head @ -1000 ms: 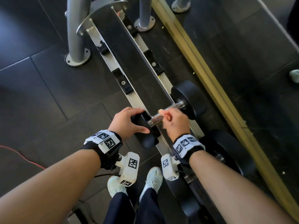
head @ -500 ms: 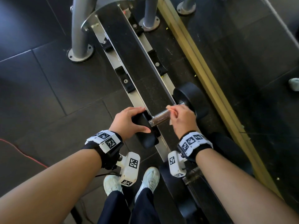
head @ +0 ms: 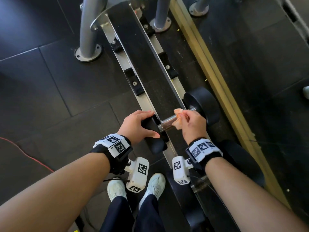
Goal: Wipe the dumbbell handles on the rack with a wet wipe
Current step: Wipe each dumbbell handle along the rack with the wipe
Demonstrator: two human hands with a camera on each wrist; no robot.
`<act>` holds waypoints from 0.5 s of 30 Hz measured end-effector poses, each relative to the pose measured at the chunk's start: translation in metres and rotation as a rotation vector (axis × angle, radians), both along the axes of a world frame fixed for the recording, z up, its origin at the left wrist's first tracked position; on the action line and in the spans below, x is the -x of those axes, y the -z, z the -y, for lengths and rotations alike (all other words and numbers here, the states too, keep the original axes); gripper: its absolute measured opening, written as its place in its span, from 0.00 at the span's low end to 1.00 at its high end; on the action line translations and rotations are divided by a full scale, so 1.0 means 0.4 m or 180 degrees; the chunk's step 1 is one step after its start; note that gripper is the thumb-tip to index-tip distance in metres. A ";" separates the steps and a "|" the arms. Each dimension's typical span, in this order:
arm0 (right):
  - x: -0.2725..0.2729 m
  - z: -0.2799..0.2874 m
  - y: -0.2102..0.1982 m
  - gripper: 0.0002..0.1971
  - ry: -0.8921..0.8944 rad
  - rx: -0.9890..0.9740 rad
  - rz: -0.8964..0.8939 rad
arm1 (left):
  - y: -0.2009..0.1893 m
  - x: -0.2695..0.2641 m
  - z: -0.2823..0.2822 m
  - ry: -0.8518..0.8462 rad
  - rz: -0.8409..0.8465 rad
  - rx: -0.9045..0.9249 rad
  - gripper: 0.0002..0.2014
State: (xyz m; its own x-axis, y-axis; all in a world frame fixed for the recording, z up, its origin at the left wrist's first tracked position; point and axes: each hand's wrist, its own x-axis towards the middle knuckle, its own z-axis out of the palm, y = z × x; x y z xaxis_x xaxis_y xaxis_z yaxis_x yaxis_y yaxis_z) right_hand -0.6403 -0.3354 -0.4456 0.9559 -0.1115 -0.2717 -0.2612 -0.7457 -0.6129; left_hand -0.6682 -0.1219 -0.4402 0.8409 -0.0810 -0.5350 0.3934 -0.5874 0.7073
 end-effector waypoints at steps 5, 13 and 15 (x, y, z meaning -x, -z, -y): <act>0.038 -0.025 0.004 0.10 -0.0616 -0.0089 -0.0149 | 0.005 0.001 0.001 -0.0086 -0.0016 0.0069 0.43; -0.058 -0.007 -0.064 0.10 -0.1062 0.0357 0.0715 | 0.004 0.003 0.001 -0.0136 -0.0107 0.0144 0.44; -0.087 -0.001 -0.075 0.11 -0.1552 0.0680 0.0957 | 0.005 0.002 0.001 -0.0135 -0.0108 0.0119 0.44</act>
State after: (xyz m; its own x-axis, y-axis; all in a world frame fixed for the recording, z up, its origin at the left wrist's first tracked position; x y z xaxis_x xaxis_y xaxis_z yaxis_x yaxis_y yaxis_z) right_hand -0.6056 -0.3350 -0.4158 0.9419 0.3360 -0.0021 0.3024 -0.8505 -0.4304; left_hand -0.6689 -0.1222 -0.4421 0.8255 -0.0661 -0.5605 0.4415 -0.5431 0.7143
